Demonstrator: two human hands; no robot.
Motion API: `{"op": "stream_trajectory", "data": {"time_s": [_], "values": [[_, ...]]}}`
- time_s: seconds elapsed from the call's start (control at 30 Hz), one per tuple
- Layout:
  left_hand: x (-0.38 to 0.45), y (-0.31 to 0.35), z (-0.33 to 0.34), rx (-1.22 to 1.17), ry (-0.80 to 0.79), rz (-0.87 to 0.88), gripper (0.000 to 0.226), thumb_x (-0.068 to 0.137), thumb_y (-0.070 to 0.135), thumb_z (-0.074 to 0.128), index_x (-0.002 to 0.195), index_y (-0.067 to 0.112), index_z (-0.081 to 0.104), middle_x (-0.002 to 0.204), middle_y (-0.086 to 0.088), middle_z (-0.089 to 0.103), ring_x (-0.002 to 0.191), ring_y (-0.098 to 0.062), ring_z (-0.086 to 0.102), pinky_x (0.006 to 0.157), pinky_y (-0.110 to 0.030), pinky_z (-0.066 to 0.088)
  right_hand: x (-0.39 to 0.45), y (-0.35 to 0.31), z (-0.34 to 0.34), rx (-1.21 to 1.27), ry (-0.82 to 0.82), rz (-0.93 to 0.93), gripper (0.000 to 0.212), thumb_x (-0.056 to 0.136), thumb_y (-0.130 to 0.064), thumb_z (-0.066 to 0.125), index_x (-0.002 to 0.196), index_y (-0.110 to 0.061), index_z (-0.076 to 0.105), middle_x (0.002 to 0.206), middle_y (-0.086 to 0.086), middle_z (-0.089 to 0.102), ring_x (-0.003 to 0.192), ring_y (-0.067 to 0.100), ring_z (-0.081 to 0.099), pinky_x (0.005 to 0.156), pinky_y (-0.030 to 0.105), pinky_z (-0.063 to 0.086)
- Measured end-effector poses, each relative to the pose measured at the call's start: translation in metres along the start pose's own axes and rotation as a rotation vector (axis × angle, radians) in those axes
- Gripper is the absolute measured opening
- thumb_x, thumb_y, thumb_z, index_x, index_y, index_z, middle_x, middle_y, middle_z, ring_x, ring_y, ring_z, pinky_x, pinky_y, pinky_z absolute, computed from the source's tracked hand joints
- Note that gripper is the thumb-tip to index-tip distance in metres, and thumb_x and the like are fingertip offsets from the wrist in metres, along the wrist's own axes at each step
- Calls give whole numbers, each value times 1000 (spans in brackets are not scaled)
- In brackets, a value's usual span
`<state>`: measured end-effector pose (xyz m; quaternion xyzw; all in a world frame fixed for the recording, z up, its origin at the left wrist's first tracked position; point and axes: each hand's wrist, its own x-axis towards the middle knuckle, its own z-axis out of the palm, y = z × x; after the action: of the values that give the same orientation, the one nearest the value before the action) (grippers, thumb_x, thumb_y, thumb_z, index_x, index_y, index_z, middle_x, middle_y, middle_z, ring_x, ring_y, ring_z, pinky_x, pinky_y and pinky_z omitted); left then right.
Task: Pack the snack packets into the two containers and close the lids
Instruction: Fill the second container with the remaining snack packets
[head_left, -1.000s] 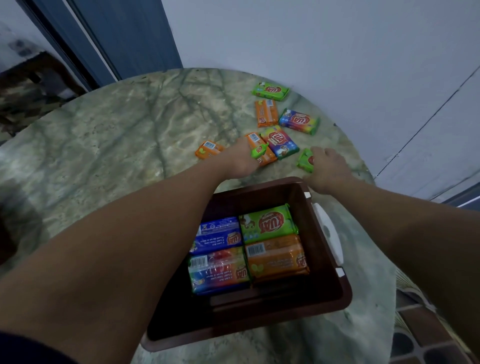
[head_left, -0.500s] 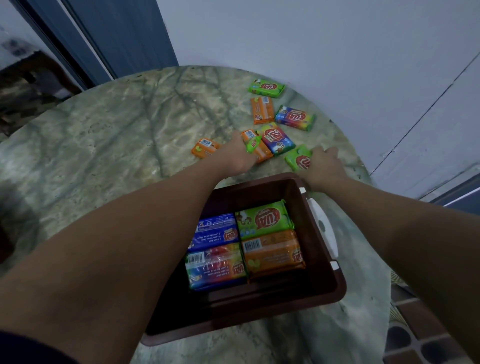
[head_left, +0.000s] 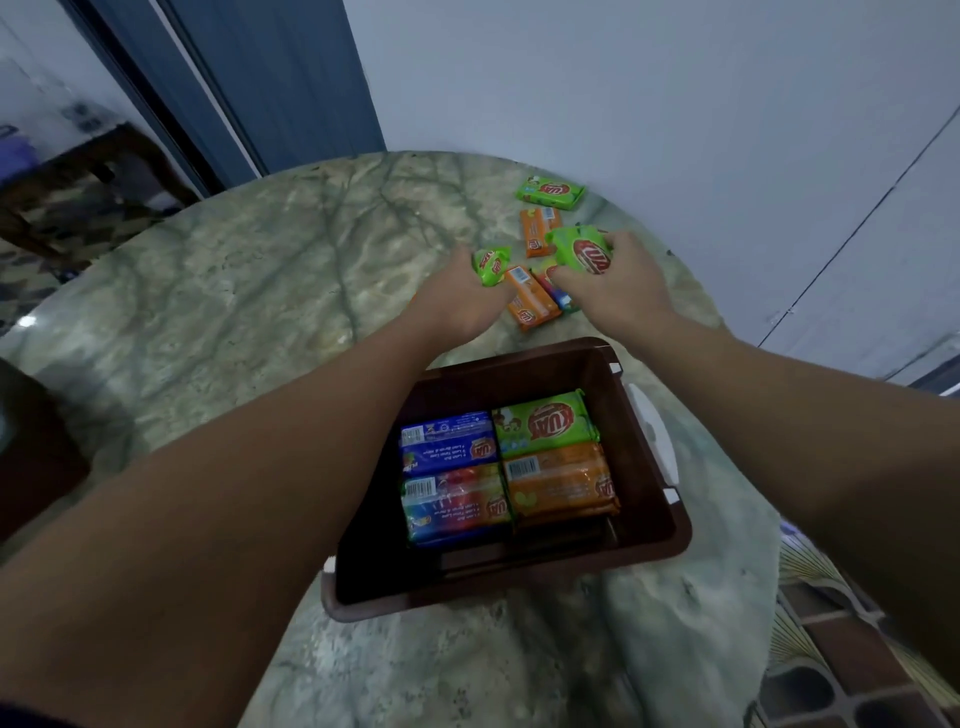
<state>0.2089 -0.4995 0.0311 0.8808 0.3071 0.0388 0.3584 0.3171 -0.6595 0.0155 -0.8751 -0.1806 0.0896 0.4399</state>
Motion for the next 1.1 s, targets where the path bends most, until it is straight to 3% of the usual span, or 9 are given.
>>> {"op": "stream_trajectory", "data": {"time_s": [0.1,0.27,0.37,0.5,0.7,0.9,1.1], "values": [[-23,-4,-10,-13,54,74,51,87,52,66,118,20,42,103,3,60,87,-9,59,72,-32,49,-17,-9,6,-19,14,-101,68,61,-66,69,111,-23,56,103,-3,65,94,19,63,85,45,55],[-67,-19,-16,35,80,122,80,77,65,59,137,25,25,128,-9,50,110,-26,57,95,-43,48,-49,-10,16,-94,-32,-293,70,65,-64,70,121,-23,57,109,-1,64,98,19,61,84,41,53],[-92,-31,-13,117,83,193,77,80,57,60,139,23,24,127,-8,42,112,-24,49,94,-40,43,-69,-5,19,-177,-120,-369,83,65,-62,67,135,-21,51,125,2,58,115,24,55,96,44,49],[-114,-51,-1,303,66,286,84,76,58,52,144,16,25,131,-11,40,122,-28,41,103,-41,38,-91,2,12,-349,-265,-467,96,63,-58,65,148,-21,40,141,6,49,127,32,45,100,45,45],[-132,-80,17,473,46,332,75,84,52,67,141,24,29,124,-5,41,114,-27,45,97,-48,45,-101,11,5,-621,-367,-652,87,67,-53,78,142,-25,42,129,2,44,118,25,47,96,43,46],[-140,-95,22,539,-13,362,70,88,45,68,144,30,29,125,-4,42,112,-26,45,98,-44,42,-103,17,7,-879,-496,-730,85,75,-57,73,147,-30,40,131,-2,47,115,21,47,98,39,41],[-137,-99,28,535,-30,345,69,91,47,65,150,35,31,139,-2,44,126,-24,40,107,-42,35,-101,18,9,-879,-510,-675,84,76,-55,72,150,-31,40,133,-3,47,117,20,47,97,39,46]]}}
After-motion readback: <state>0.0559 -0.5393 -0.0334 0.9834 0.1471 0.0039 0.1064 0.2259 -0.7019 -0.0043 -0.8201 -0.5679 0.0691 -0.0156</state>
